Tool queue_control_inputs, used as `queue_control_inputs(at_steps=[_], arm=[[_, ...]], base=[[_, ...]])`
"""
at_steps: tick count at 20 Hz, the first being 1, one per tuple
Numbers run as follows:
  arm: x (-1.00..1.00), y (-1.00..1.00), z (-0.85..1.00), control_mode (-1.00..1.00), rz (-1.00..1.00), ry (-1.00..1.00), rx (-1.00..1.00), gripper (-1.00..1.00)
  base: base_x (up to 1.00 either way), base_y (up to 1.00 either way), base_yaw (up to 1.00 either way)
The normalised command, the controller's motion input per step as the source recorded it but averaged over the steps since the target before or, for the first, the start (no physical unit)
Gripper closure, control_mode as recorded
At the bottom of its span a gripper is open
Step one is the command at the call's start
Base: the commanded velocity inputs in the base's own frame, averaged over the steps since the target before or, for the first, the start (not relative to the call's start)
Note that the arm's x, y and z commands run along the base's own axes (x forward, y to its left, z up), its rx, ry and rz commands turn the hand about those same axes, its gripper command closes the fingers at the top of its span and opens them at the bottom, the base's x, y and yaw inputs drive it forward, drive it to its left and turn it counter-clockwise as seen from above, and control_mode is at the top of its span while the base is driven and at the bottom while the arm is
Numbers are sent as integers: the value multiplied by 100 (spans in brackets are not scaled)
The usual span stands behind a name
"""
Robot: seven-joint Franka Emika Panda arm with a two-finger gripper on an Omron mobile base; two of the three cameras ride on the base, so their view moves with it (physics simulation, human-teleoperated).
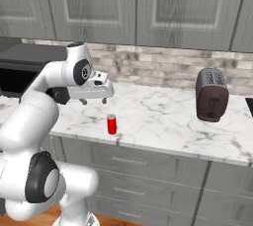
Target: Four empty soda cans are scattered around the kitchen. Gather all the cans and cluster them next to the stove for recycling.
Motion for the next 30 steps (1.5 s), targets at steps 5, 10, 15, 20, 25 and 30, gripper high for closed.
queue_control_inputs(at_steps=[5, 10, 15, 20, 25, 30], arm=[[9, -11, -11, -100, 0, 2, 7, -100], [13, -17, -15, -100, 0, 0, 10, -100], [15, -4, -13, -100, 0, 0, 4, -100], [18, 0, -14, -100, 0, 0, 1, -100], [18, 0, -17, -100, 0, 0, 0, -100], [18, 0, -20, -100, 0, 0, 0, -100]], base=[[0, 0, 0], [0, 0, 0], [0, 0, 0], [0, 0, 0], [0, 0, 0], [0, 0, 0]])
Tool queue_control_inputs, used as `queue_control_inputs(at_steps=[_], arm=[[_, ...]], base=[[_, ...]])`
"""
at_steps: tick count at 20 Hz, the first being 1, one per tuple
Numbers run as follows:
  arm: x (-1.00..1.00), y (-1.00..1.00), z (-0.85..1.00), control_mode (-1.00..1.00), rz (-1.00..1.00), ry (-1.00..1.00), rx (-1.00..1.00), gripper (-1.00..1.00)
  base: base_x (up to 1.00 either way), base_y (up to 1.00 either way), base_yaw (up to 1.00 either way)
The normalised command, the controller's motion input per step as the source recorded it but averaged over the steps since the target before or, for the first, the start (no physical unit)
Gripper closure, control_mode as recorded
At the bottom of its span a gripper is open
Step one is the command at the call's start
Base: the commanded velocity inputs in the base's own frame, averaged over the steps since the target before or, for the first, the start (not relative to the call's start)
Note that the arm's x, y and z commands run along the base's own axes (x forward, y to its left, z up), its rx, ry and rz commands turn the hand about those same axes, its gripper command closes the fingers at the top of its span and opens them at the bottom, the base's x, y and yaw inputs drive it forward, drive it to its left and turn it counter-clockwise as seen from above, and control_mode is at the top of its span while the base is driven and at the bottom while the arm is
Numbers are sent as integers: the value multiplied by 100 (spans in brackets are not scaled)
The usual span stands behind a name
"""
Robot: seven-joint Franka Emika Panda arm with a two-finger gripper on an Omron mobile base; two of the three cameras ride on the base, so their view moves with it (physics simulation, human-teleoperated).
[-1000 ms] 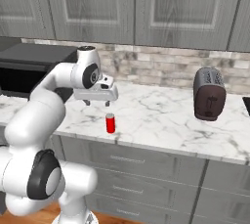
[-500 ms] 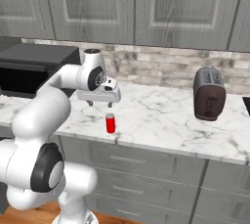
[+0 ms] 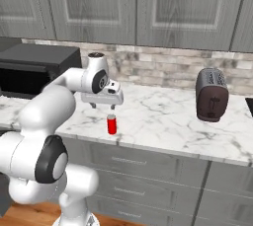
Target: Four empty soda cans are scattered around the kitchen. Gather all the cans and cluster them next to the stove for recycling.
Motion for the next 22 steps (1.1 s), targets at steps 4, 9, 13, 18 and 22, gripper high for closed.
queue_control_inputs(at_steps=[4, 9, 13, 18, 22], arm=[[19, 0, -23, -100, 0, 0, 0, -100], [16, -3, -24, -100, 0, 0, 0, -100], [19, -6, -25, -100, 0, 0, 0, -100], [13, -6, -22, -100, 0, 0, 0, -100], [8, -4, -21, -100, 0, 0, 0, -100]], base=[[0, 0, 0], [0, 0, 0], [0, 0, 0], [0, 0, 0], [0, 0, 0]])
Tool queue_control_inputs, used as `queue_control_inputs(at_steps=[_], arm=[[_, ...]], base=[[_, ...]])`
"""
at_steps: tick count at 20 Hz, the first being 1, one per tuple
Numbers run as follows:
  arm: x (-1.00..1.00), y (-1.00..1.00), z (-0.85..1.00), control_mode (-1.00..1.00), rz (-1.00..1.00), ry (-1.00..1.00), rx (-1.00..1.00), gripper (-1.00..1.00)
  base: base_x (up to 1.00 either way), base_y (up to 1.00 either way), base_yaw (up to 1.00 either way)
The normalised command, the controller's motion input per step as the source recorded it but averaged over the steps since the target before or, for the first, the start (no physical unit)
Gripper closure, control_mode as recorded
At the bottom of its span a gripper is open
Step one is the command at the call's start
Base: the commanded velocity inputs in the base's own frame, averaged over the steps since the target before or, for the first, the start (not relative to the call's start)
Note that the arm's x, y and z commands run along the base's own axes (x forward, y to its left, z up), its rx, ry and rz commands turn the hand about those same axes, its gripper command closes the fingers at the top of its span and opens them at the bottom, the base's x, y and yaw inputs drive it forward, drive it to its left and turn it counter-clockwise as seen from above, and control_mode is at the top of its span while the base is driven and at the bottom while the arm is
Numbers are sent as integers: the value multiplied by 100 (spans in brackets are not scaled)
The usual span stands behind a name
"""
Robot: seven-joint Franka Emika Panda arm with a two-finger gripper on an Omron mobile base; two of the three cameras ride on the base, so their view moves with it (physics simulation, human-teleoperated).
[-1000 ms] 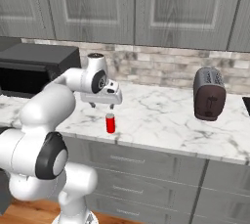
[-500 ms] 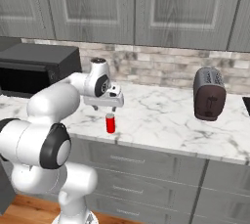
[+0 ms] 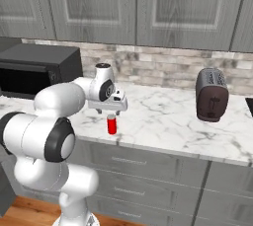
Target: Four empty soda cans are scattered around the kitchen. Gather all the cans and cluster them next to the stove for recycling.
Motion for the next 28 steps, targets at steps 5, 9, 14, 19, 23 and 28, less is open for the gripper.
queue_control_inputs(at_steps=[5, 9, 14, 19, 23, 28], arm=[[7, 0, -20, -100, 0, 0, 0, -100], [8, 0, -14, -100, 0, 0, 0, -100], [6, 0, -14, -100, 0, 0, 1, -100], [5, 0, -13, -100, 0, 0, 1, -100], [1, 0, -11, -100, 0, 0, 1, -100], [0, 0, -11, -100, 0, 0, 1, -100]], base=[[0, 0, 0], [0, 0, 0], [0, 0, 0], [0, 0, 0], [0, 0, 0], [0, 0, 0]])
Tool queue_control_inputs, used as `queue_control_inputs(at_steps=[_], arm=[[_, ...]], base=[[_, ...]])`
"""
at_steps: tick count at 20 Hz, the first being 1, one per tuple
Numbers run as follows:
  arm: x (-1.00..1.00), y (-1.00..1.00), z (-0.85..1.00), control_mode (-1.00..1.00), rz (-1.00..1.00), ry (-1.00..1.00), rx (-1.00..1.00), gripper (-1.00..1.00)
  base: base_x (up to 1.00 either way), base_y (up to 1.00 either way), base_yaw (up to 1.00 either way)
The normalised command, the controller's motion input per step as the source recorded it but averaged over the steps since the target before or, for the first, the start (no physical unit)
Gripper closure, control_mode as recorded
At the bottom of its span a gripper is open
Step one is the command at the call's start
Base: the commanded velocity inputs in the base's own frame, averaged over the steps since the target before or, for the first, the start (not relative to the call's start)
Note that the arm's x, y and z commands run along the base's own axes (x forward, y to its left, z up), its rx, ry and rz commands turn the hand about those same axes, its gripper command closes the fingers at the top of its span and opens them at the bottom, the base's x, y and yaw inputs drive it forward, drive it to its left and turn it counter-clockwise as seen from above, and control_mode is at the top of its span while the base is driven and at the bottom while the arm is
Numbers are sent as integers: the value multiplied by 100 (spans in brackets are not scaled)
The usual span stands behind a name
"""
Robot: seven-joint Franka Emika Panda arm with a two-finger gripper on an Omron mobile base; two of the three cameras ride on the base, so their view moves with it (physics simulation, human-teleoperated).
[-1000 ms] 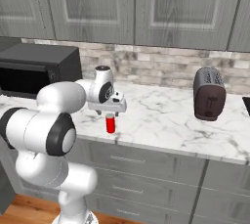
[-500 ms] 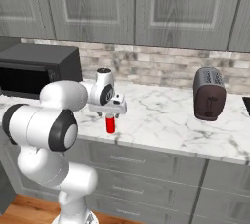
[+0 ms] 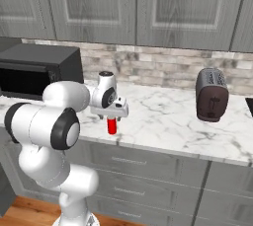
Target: Four empty soda cans are scattered around the kitchen. Gather all the cans and cluster them next to the stove for recycling.
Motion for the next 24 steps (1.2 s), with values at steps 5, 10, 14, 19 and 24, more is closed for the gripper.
queue_control_inputs(at_steps=[5, 10, 14, 19, 24], arm=[[0, 0, -11, -100, 0, 0, 2, -100], [2, 0, -9, -100, 0, 0, 2, -100], [1, 0, -7, -100, 0, 0, 2, -100], [0, 0, -7, -100, 0, 0, 1, 100], [0, 0, 0, -100, 0, 0, 0, 100]], base=[[0, 0, 0], [0, 0, 0], [0, 0, 0], [0, 0, 0], [0, 0, 0]])
